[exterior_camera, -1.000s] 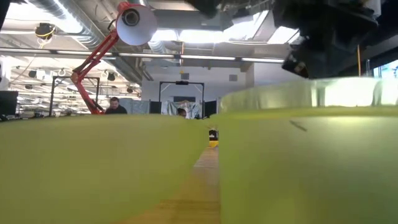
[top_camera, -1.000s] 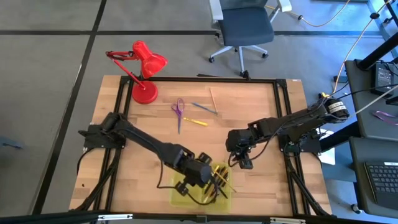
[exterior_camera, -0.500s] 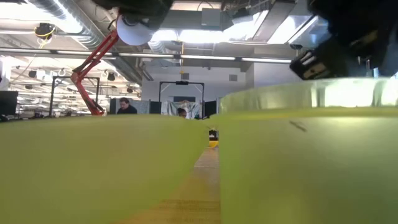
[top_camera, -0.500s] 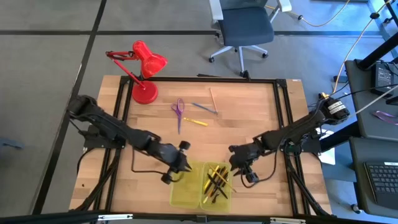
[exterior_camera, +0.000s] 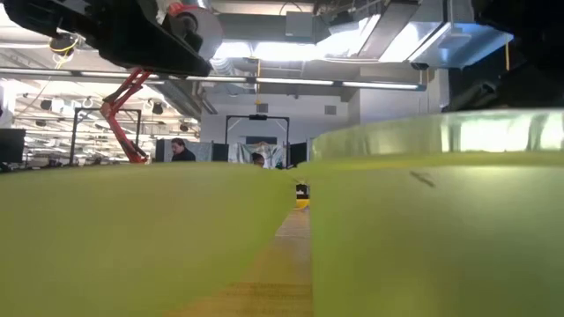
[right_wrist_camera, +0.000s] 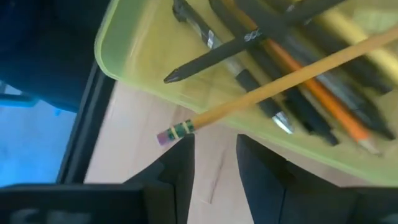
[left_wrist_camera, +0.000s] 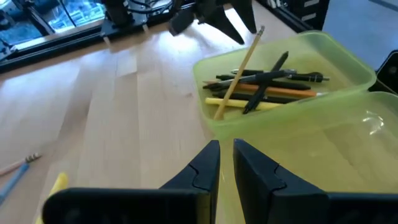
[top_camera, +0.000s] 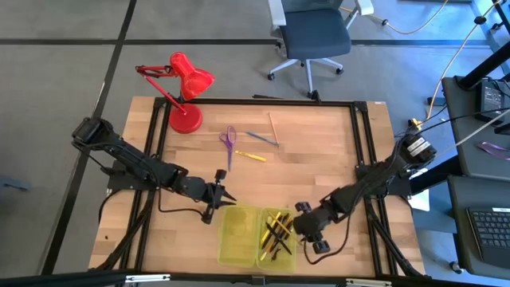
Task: Pick & place school supplies into a supply box
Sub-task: Put the yellow pencil into the yellow supply box
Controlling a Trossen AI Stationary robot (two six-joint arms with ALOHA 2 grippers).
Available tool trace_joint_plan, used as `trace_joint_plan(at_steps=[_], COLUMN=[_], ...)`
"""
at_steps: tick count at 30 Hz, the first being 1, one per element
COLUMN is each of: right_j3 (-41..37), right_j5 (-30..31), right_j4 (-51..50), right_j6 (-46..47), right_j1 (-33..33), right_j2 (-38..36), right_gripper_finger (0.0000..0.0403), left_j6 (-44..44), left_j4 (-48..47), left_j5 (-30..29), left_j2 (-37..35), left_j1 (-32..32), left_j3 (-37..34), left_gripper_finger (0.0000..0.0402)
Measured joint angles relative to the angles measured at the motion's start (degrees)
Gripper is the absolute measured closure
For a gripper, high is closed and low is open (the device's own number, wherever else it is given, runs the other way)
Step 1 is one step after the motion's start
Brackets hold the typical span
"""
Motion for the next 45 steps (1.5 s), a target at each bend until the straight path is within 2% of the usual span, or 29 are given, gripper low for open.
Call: trace_joint_plan(at_steps=[9,18,24,45], right_j3=[6.69,10.26,11.17,11.15], right_j5=[-4.09,-1.35,6.68,5.11], right_j4=[-0.93,-1.44,-6.63,-4.12], right_j6=[2.15,-3.46,-5.39,-9.26], right_j1=[1.32,1.15,-0.21,-1.18], right_j2=[5.63,8.54,8.16,9.69], right_gripper_finger=[0.028,0.028,0.028,0.028], left_j6=[0.02,0.0,0.0,0.0], left_j4=[0.38,0.42,0.38,0.36], left_j5=[0.04,0.04,0.04,-0.83], left_j2=[0.02,0.04,0.04,0.07], left_j1=[-0.02,-0.02,-0.02,-0.01], left_j3=[0.0,0.0,0.02,0.04], left_gripper_finger=[0.0361,0.0363,0.0368,0.037])
